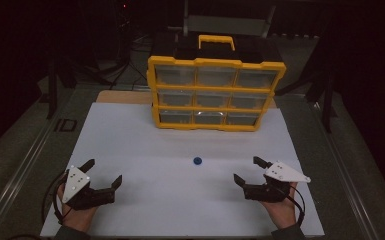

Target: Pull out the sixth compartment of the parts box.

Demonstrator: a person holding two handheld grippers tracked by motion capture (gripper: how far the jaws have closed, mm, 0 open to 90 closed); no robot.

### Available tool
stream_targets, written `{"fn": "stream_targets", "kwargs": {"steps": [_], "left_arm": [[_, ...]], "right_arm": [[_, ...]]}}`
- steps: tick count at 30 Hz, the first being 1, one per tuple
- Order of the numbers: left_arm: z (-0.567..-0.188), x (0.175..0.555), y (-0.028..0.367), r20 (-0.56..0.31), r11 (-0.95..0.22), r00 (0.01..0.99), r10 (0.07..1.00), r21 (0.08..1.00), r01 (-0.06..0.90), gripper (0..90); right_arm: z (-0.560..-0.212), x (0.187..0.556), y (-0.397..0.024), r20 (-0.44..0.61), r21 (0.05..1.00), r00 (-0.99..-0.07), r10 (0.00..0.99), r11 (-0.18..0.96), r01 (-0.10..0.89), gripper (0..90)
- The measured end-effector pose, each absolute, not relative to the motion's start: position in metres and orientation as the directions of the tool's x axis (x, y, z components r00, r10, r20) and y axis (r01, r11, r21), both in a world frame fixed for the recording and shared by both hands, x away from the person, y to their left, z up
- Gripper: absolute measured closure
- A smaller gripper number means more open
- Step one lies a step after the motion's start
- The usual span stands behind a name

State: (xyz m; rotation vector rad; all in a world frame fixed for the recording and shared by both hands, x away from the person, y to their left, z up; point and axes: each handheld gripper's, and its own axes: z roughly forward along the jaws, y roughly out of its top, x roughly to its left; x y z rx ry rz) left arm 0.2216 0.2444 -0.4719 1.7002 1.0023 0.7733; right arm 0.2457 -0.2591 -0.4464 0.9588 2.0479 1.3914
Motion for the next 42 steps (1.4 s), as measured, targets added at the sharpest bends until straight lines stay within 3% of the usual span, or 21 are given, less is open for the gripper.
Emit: {"fn": "stream_targets", "kwargs": {"steps": [42], "left_arm": [[-0.472,0.221,0.244,0.052,-0.185,0.464,0.885,0.952,0.246,0.0]], "right_arm": [[-0.409,0.289,-0.224,-0.052,0.937,-0.643,0.764,0.261,0.234,9.8]]}}
